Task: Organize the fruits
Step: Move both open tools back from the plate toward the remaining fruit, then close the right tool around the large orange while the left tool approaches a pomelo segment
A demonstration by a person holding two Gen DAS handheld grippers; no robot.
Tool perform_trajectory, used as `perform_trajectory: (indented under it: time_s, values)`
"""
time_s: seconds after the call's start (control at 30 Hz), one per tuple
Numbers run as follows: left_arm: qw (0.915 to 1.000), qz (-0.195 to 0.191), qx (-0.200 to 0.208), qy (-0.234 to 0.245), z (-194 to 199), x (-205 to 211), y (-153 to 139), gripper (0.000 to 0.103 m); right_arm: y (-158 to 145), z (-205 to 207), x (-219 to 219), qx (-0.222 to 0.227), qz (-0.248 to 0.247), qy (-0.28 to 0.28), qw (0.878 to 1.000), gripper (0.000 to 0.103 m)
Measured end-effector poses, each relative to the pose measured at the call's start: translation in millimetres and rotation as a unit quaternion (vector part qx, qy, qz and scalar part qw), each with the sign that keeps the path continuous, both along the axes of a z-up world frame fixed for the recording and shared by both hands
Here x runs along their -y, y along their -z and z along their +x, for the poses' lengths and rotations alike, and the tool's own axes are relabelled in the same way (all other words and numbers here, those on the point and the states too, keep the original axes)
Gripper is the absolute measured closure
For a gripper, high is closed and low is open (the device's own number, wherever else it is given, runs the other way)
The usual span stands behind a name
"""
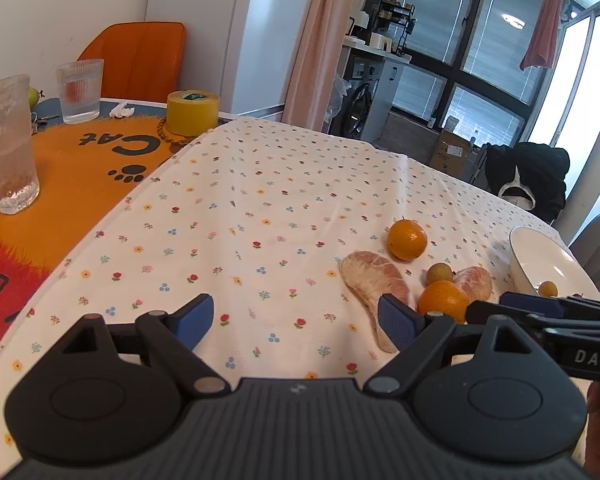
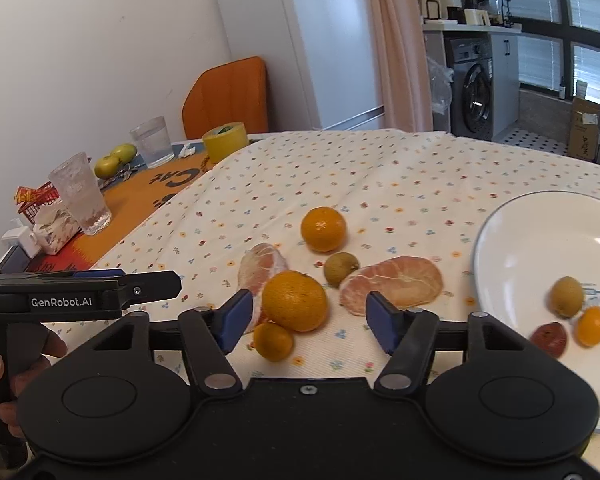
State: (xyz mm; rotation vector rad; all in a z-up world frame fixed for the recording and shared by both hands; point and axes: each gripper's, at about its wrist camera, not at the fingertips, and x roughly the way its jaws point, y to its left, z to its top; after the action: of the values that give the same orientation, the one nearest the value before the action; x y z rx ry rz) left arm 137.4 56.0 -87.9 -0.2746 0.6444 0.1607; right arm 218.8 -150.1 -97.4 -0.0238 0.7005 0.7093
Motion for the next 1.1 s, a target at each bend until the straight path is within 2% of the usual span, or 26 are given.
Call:
perform_trajectory:
  time_s: [0.23,0.33,0.37,0.4,0.53,1.1]
  values:
    - [1.0000,-0.004,-0.003,-0.002,2,-5,3,0.015,7,7,-16,-0.015,-0.002,-0.011,1.000,0.046]
    - [1.0000,-0.004,-0.002,0.001,3,-5,3,0.015,10,11,-19,-0.023,-0.001,-0.015,1.000,0.054]
    - [1.0000,-0.003,-0.002,0.003,4,-4,3,0.015,12,12,-20,-0.021,-0.004,-0.012,1.000,0.062]
    - [1.0000,-0.003,-0.003,0.006,5,-2,4,0.015,13,13,-20,-0.017,-0.005,-0.010,1.000,0.063]
    - [0.9998,-0.002,-0.006,0.017,12,6,6,0.015,13,16,-11,-0.025,0.014,-0.007,1.000,0.064]
    - [0.9981,0.017,-0.013,0.058,42,41,10,0.016,12,16,24,-0.023,0.023,0.026,0.999,0.064]
